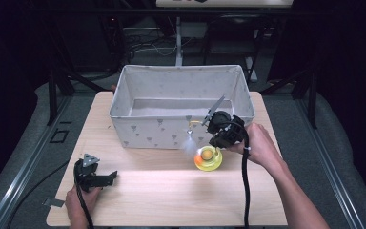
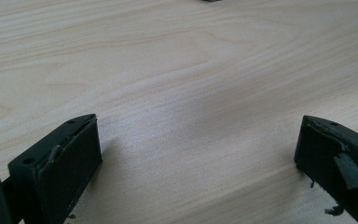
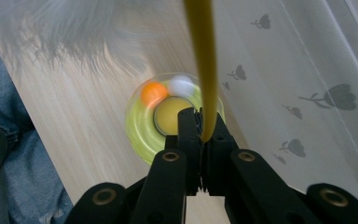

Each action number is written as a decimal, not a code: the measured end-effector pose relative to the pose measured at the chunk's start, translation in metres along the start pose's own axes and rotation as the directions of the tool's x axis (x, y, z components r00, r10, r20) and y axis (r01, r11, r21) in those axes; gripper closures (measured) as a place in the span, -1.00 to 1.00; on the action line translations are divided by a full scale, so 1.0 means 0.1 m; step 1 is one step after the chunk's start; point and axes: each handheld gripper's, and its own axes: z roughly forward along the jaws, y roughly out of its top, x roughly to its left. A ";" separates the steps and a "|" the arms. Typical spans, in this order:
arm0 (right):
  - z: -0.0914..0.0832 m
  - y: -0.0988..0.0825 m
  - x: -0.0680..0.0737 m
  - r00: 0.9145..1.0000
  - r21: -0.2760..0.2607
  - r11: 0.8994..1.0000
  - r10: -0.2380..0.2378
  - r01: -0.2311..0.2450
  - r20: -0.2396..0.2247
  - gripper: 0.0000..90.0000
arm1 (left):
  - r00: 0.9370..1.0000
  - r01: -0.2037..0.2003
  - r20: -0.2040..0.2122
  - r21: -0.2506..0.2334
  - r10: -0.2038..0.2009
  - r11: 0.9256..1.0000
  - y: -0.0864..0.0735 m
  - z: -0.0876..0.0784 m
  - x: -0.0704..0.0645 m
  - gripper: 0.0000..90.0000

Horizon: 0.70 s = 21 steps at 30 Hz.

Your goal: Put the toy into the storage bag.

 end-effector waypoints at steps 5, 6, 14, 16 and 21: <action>-0.04 0.02 0.00 1.000 -0.010 1.000 -0.003 0.003 -0.005 0.96 | 1.000 0.000 -0.001 0.000 0.000 1.000 0.00 0.00 0.00 -0.99; -0.05 0.02 0.00 1.000 -0.007 1.000 -0.005 0.005 -0.004 0.96 | 1.000 0.000 -0.001 0.000 0.000 1.000 0.00 0.00 0.00 -0.99; -0.16 0.06 -0.02 1.000 -0.013 1.000 -0.006 0.006 0.001 0.96 | 1.000 0.000 -0.001 0.000 0.000 1.000 0.00 0.00 0.00 -0.99; -0.19 0.07 -0.03 1.000 -0.017 1.000 -0.005 0.005 0.002 0.96 | 1.000 0.000 -0.001 0.000 0.000 1.000 0.00 0.00 0.00 -0.99; -0.27 0.10 -0.05 1.000 -0.019 1.000 -0.008 0.009 0.006 0.96 | 1.000 0.002 -0.001 0.001 -0.002 1.000 0.00 0.00 0.00 -0.99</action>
